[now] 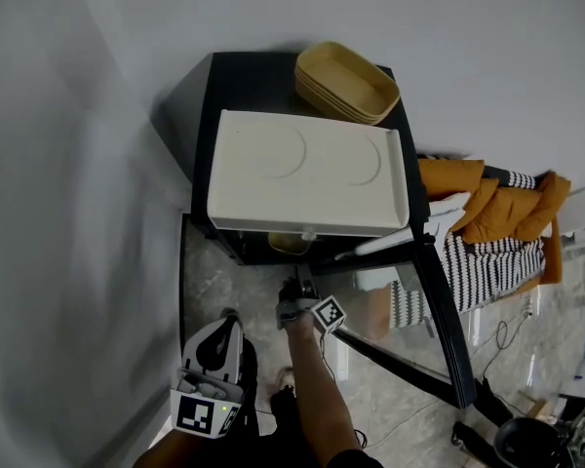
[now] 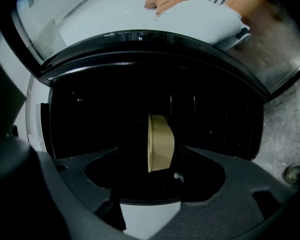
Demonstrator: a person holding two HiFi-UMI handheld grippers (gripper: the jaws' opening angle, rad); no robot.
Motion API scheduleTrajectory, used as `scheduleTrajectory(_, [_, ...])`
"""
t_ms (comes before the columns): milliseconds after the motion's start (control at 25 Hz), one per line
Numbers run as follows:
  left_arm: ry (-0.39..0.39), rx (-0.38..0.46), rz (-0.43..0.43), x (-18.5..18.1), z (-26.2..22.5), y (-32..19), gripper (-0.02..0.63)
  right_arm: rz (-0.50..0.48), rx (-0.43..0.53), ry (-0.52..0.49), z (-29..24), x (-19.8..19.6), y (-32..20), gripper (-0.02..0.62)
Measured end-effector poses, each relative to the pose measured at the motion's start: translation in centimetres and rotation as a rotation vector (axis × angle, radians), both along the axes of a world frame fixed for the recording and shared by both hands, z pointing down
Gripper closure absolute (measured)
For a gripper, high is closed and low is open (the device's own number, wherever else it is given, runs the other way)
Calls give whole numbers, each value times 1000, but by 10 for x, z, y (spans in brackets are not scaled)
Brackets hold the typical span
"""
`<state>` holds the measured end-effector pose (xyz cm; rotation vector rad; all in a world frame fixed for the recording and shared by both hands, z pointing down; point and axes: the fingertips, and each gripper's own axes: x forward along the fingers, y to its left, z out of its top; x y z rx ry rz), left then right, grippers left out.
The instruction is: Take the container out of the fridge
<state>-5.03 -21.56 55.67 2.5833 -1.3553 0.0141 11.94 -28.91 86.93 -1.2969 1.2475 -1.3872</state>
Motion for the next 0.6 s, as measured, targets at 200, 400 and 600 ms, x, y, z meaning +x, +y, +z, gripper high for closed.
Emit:
scheduleTrajectory(200, [-15,-12,16,2,11,-1,603,-12,-2,-10,8,-1,-11,290])
scheduleTrajectory(400, [-10,-15,2,0,11,-6,603,-6,-14,-27,14,0,-23,290])
scheduleTrajectory(600, [-13,-13,-8,-3,15,-5,603,-23,-17,-28,18,-4,-34,290])
